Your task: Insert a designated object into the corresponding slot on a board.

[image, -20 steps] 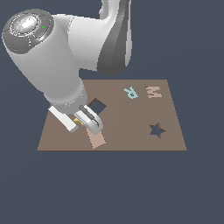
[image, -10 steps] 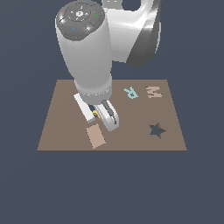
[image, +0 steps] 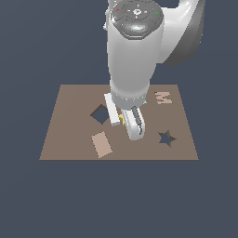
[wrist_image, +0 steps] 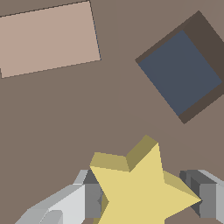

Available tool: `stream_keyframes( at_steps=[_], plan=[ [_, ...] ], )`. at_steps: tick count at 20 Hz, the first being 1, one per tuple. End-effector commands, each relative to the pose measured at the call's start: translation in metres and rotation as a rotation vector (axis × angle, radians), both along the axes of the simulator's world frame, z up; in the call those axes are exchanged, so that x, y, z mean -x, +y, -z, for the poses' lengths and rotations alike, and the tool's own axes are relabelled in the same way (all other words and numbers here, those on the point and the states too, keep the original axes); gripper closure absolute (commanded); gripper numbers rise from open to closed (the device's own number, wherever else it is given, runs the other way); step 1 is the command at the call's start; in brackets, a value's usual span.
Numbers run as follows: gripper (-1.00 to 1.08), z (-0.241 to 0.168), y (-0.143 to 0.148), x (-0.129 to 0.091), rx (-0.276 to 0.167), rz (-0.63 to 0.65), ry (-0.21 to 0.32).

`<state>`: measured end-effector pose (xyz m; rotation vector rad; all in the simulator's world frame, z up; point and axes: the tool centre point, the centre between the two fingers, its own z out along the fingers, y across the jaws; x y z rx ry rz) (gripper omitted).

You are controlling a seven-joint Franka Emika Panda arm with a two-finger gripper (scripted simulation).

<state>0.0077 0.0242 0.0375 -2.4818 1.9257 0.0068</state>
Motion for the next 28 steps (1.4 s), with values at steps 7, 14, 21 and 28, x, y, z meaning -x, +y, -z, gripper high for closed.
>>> stream_keyframes(
  at_steps=[7,14,21,28],
  plan=[
    [1.08,-0.001,0.056,-0.013,0.0,0.24,0.0],
    [1.08,-0.002,0.095,-0.031,-0.001,0.414,0.001],
    [1.08,-0.003,0.119,-0.049,-0.001,0.54,0.002],
    [1.08,-0.003,0.132,-0.063,-0.001,0.617,0.002]
  ],
)
